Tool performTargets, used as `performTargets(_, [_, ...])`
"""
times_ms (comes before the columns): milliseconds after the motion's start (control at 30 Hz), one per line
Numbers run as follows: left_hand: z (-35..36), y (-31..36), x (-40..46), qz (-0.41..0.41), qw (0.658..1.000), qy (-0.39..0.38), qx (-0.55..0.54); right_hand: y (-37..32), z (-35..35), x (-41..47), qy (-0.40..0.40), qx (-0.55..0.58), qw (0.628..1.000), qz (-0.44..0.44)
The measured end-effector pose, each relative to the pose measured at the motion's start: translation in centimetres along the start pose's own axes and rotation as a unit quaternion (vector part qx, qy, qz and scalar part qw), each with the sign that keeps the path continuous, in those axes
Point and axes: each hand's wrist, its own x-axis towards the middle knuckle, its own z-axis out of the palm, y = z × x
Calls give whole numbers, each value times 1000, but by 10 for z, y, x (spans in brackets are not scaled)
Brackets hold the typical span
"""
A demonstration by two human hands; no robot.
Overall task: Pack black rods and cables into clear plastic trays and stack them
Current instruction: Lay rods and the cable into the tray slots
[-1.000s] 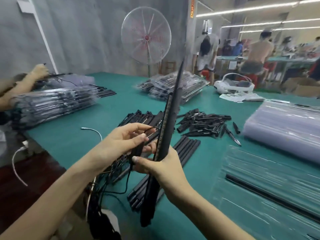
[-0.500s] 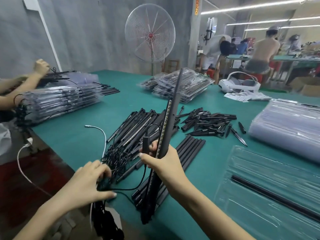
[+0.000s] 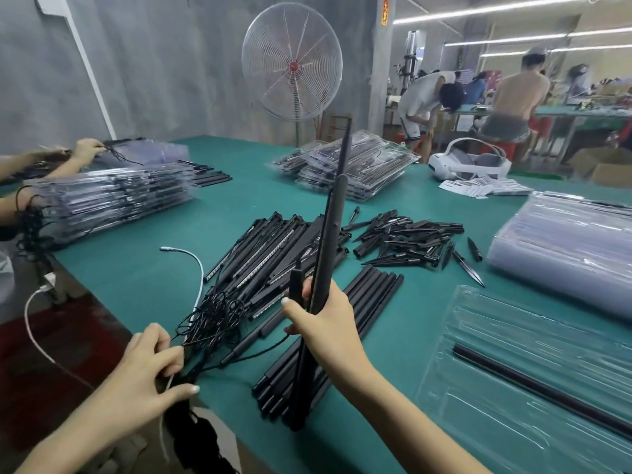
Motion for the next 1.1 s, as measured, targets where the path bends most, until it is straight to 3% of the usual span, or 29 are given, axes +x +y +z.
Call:
performTargets(167, [-11,-35,6,112,991,-62,36,2,-6,2,-18,4,1000,25])
performTargets(333, [-19,-83,17,126,987,-88,42,4,-2,7,-10,-19,999,34])
performTargets(567, [-43,-87,23,14,992,-123,-26,-2,15,16,31,12,999,-21])
performTargets(800, [-24,-64,10,-88,966,-178,-166,-14,34,18,-37,26,999,23])
performTargets(967, [-24,-57,13,-250,868,-8,-429,-16,36,8,-127,-33,987,97])
performTargets(1033, [-26,-57,20,-258,862,38,-435,-19,36,0,-171,-13,977,128])
performTargets(1100, [-29,-53,26,-252,883,62,-392,-27,32,-5,-209,46,963,163])
